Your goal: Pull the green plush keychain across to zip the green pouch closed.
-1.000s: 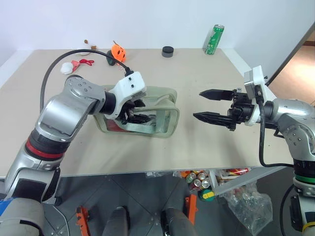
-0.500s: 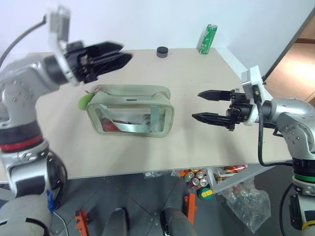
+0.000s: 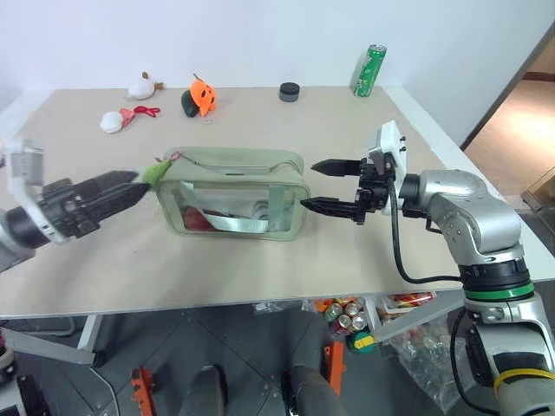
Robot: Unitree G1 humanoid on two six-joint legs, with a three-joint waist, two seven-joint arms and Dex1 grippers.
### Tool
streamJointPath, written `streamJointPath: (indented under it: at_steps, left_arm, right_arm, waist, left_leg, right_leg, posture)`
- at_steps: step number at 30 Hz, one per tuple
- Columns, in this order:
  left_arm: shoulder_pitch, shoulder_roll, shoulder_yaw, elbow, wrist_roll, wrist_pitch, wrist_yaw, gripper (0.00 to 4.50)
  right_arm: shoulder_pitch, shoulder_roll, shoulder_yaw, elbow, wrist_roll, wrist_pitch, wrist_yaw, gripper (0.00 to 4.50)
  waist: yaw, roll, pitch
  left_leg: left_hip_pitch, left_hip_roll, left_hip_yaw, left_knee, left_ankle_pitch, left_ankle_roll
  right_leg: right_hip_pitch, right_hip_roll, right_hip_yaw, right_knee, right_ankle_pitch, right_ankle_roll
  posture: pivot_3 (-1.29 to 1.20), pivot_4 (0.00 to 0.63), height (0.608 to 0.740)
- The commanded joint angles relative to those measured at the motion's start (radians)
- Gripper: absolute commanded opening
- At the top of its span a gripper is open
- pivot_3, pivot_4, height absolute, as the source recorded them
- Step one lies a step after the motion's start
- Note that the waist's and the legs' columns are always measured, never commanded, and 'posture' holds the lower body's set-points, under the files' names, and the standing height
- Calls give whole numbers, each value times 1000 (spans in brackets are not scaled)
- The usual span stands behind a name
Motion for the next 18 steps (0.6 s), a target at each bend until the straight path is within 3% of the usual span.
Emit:
streamJointPath:
  at_steps: [1, 10, 11, 18]
  left_arm:
    - [47, 18, 98, -36, -62, -22, 42, 3323]
    - [197, -59, 84, -25, -88, -85, 111, 3323]
    - [195, -68, 73, -20, -91, -92, 120, 3366]
    - [161, -106, -5, 25, -78, -150, 168, 3366]
  right_arm:
    - [-25, 16, 7, 13, -25, -39, 12, 4500]
    - [-37, 72, 26, 89, -105, -111, -11, 4500]
    - [-39, 76, 25, 95, -110, -119, -16, 3935]
    - [-36, 80, 15, 100, -121, -135, -16, 1570]
  waist:
    - [0, 0, 0]
    - [1, -1, -1]
    - [1, -1, -1]
    - [0, -1, -1]
  left_leg:
    - [0, 0, 0, 0, 0, 0]
    - [0, 2, 3, -1, 0, 0]
    - [0, 2, 3, -1, 0, 0]
    - [0, 2, 6, -1, 0, 0]
  right_leg:
    - [0, 0, 0, 0, 0, 0]
    - [-2, 0, 1, 0, 0, -2]
    - [-2, 0, 1, 0, 0, -2]
    - [-4, 0, 3, 0, 1, -2]
  posture:
    - [0, 150, 740]
    - [0, 150, 740]
    - [0, 150, 740]
    - [0, 150, 740]
